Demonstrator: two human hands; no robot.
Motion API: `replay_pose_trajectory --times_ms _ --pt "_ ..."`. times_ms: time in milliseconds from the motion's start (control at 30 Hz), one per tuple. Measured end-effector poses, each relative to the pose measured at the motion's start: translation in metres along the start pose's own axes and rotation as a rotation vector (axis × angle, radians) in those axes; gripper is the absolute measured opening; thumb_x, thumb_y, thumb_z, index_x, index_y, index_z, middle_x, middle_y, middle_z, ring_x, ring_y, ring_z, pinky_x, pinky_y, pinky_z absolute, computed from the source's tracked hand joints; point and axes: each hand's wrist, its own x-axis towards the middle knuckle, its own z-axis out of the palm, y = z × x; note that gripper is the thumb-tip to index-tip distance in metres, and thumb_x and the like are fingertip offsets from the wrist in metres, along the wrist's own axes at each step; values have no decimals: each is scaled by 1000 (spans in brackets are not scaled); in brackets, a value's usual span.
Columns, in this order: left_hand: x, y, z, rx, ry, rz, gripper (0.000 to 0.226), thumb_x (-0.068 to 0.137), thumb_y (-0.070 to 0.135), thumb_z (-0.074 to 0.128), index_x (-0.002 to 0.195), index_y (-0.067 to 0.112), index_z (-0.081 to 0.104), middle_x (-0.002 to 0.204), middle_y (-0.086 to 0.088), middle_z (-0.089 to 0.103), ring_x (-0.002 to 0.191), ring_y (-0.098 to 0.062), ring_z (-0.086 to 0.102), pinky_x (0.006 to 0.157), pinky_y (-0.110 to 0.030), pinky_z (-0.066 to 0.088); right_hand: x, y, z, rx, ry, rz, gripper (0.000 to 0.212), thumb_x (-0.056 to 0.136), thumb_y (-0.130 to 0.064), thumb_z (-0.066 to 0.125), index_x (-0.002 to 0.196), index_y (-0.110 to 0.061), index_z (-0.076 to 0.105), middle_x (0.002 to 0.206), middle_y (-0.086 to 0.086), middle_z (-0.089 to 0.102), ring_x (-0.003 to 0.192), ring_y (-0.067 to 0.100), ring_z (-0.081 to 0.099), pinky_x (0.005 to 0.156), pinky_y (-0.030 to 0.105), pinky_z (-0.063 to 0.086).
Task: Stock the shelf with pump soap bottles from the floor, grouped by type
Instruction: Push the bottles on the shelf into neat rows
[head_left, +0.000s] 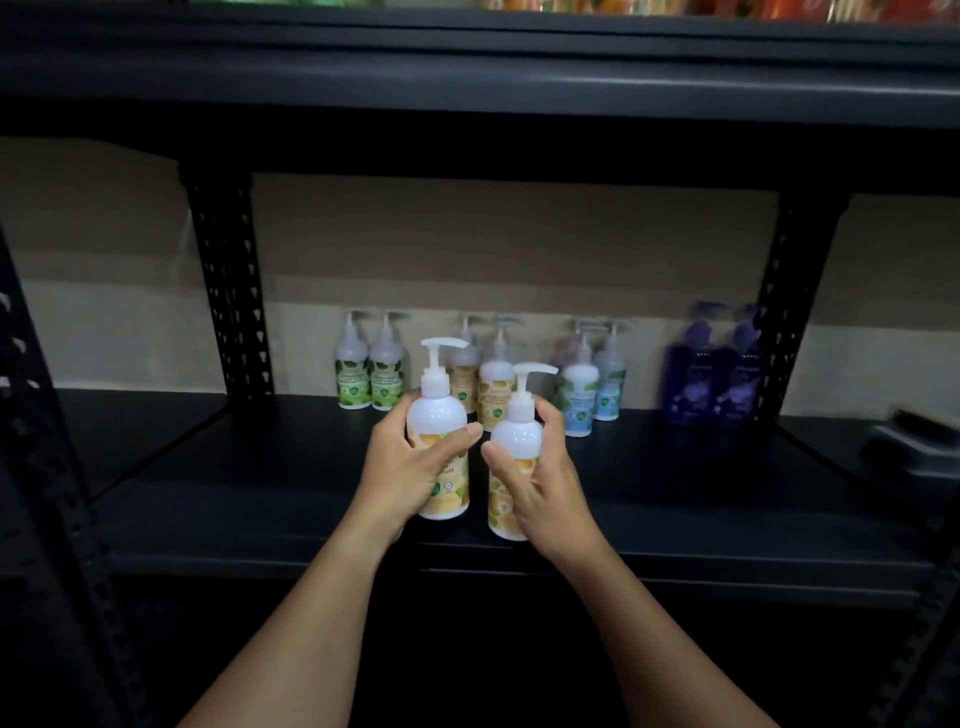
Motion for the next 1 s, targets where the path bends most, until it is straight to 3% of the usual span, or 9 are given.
replay_pose_trajectory --times_ms 133,267,433,567,633,700,833,1000 --pt "12 -3 1 -23 17 9 32 82 9 86 109 13 69 86 2 77 79 -9 72 68 -20 57 17 18 8 6 0 37 73 89 -57 66 148 -36 29 143 -2 54 130 15 56 109 48 47" --pt "22 -4 2 -54 35 11 32 83 10 84 110 17 70 91 -1 79 83 -13 75 69 -22 58 41 33 17 -71 -16 132 86 74 -76 67 146 -49 27 138 -1 52 131 23 48 110 51 44" --pt "29 -7 4 -76 61 2 28 84 9 83 108 16 69 87 2 79 81 -11 75 67 -19 57 83 58 33 -87 38 244 101 58 -64 81 142 -60 27 136 3 54 125 31 54 106 54 47" --pt "32 -10 3 -66 47 9 27 84 8 82 107 14 69 85 1 78 80 -11 75 66 -20 56 95 67 38 -126 70 203 96 67 -47 89 148 -43 36 132 5 50 118 23 56 101 44 52" --pt "35 -13 2 -59 54 11 27 84 8 82 106 14 69 84 1 78 79 -11 75 66 -20 57 96 66 36 -142 81 196 90 77 -27 88 151 -28 36 131 7 41 114 16 47 98 28 44" --pt "38 -15 2 -51 65 12 27 83 8 83 105 14 69 85 0 78 79 -12 75 66 -21 57 99 71 35 -178 115 192 91 76 -19 89 150 -19 37 131 7 38 112 13 42 96 22 37" --pt "39 -18 1 -44 69 14 25 83 8 83 104 12 69 84 -1 78 79 -14 75 67 -22 58 103 70 39 -189 189 207 85 68 -21 95 135 -13 44 131 10 41 116 23 52 100 32 46" --pt "39 -18 0 -52 63 9 26 84 9 83 106 11 69 83 0 77 78 -14 75 66 -22 57 107 73 42 -215 234 226 80 58 -25 101 117 -13 48 124 11 49 109 28 59 94 43 54"
